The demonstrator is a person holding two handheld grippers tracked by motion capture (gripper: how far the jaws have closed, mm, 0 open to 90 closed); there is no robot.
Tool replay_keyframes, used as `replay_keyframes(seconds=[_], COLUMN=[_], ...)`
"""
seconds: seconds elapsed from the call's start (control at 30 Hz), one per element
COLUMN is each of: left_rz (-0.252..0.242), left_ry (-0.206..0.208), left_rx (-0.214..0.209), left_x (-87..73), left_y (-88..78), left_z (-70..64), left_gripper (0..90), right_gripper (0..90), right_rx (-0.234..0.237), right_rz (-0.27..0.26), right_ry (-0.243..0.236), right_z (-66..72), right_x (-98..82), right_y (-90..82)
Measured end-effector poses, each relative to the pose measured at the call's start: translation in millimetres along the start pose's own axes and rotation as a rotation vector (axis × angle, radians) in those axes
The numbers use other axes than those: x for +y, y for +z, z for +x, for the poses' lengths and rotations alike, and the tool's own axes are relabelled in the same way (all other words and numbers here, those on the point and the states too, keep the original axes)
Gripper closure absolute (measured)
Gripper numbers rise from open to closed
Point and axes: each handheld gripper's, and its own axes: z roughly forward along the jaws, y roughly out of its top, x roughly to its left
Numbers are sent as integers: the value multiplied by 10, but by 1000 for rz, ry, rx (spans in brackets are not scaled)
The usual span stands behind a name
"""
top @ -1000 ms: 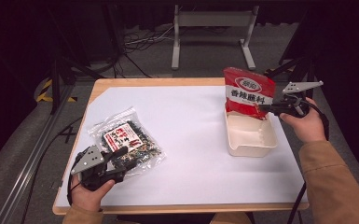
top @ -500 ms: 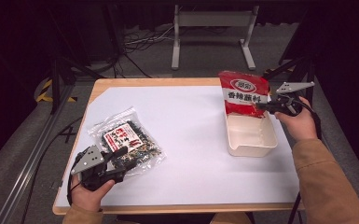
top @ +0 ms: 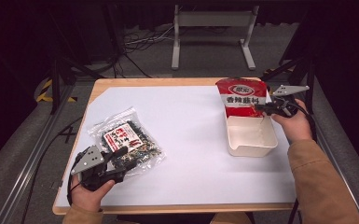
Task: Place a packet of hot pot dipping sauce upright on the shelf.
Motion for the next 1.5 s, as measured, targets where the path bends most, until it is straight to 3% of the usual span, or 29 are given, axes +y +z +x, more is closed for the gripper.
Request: replay_keyframes(seconds=[0.1, 0.37, 0.57, 0.73, 0.8, 0.87, 1.0, 1.07, 1.1, 1.2, 1.5], left_rz=[1, 2, 5, 5, 4, 3, 7, 7, 7, 7, 5], left_ry=[-3, 3, -8, -1, -8, -9, -3, -1, -2, -2, -7], left_rx=[-3, -6, -10, -11, -10, -11, -13, -11, -11, -11, -12], left_x=[-2, 5, 4, 8, 8, 7, 6, 6, 6, 6, 1], left_y=[3, 26, 28, 33, 32, 32, 39, 41, 42, 42, 47], left_z=[0, -3, 1, 4, 1, 4, 7, 8, 7, 9, 15], left_gripper=[439, 438, 437, 434, 432, 431, 431, 431, 431, 431, 431], right_gripper=[836, 812, 815, 807, 758, 639, 616, 662, 731, 842, 880], right_rx=[-7, -45, -54, -62, -62, -77, -80, -97, -98, -94, -102], right_rz=[25, 83, 93, 91, 87, 51, 6, -27, -28, -1, 46], right_ry=[21, 3, 9, 0, 4, 24, 26, 5, -4, -40, 24], right_z=[-5, 39, 48, 63, 62, 62, 64, 77, 79, 92, 44], right_x=[-60, -88, -112, -122, -115, -97, -54, 6, 20, 44, -40], right_y=[24, 53, 63, 63, 51, 23, -32, -96, -109, -112, -35])
